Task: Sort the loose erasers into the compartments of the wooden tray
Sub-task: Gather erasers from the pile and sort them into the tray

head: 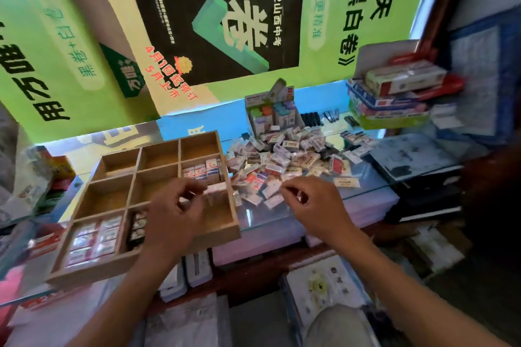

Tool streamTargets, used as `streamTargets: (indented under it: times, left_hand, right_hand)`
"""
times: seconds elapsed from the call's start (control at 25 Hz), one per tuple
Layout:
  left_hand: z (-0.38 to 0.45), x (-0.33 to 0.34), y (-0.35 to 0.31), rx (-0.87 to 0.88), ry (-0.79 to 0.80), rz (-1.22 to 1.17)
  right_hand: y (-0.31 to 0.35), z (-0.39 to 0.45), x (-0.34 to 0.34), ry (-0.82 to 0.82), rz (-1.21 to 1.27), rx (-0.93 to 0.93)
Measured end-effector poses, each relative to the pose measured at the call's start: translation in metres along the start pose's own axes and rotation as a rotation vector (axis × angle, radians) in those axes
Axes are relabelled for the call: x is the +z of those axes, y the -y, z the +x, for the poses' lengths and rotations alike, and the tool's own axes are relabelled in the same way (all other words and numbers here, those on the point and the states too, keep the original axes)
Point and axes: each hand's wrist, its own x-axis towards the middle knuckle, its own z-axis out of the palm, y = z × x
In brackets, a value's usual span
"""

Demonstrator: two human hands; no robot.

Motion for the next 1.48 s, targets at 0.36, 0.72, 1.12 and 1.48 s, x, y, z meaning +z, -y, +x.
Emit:
streamTargets:
  times: [0.36,0.72,1.12,1.48]
  left_hand:
    - [0.0,0.157,-0.05,0.418,0.217,0.323]
    - [0.002,0.169,-0.02,0.286,0.23,0.536]
    - [0.002,0.172,-0.018,0.282,0.207,0.538]
    - [0.002,0.175,-0.017,0.271,0.171,0.506]
  right_hand:
    - [-0.101,0.008,-0.079,-0.168,-0.002,0.36]
    - [-0.121,0.098,-0.045,0.32,-0.309,0.623]
    - [-0.122,0.116,-0.046,0.329,-0.502,0.702]
    - [-0.134,0.115,-0.056,0.197,-0.59,0.67]
